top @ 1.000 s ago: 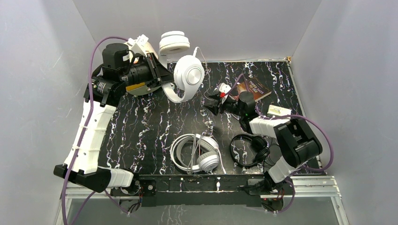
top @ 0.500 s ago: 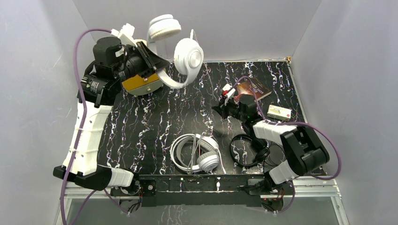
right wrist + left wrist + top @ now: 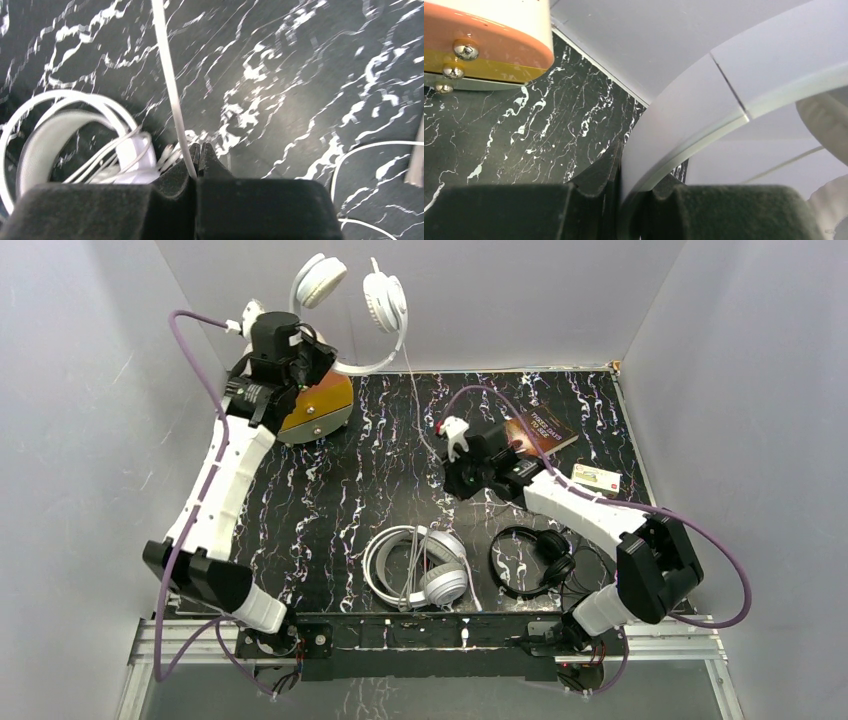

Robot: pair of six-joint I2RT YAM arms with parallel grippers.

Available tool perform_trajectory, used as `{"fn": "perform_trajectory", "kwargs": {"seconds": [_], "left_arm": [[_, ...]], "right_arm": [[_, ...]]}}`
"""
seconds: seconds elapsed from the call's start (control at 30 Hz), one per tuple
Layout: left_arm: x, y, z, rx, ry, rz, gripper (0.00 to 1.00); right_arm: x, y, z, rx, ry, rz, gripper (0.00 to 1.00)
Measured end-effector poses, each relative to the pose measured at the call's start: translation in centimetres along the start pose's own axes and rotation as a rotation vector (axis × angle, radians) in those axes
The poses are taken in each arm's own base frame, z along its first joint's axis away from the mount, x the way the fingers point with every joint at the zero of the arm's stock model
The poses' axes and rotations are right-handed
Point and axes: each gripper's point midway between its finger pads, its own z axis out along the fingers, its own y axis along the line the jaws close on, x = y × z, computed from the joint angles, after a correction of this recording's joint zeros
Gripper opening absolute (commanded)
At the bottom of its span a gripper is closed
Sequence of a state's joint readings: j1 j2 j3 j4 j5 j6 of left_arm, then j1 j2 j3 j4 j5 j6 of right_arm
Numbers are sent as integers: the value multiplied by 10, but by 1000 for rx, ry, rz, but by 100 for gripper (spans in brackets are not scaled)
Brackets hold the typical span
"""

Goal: Wrap the headphones
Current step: Wrap the headphones cable around the headphones.

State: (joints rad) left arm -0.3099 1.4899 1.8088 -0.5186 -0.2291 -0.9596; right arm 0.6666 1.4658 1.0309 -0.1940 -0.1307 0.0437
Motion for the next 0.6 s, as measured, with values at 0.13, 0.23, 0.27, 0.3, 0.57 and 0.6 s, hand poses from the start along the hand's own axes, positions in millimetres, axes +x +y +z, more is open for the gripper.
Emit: {"fn": "perform_trajectory", "kwargs": {"seconds": [0.13,0.23,0.27,0.3,0.57,0.6], "left_arm": [[8,18,29,-77,-27,-32,0],[10,33,42,-127,-56,-31,0],[11,38,45,-144,-65,-27,0],[13,44,49,-160,-75,-20,0],[27,92,66,-273,-101,115,0],[29,98,67,-285,-99,149,0]], "right_arm": [[24,34,-6,-55,118,-63,0],[35,58,-12,-93,175,-109,0],[38,66,-15,-105,187,-126,0],[40,72,-18,-113,196,-138,0],[39,112,-59,-150,205,-244,0],[36,112,-65,-143,199,-249,0]]}}
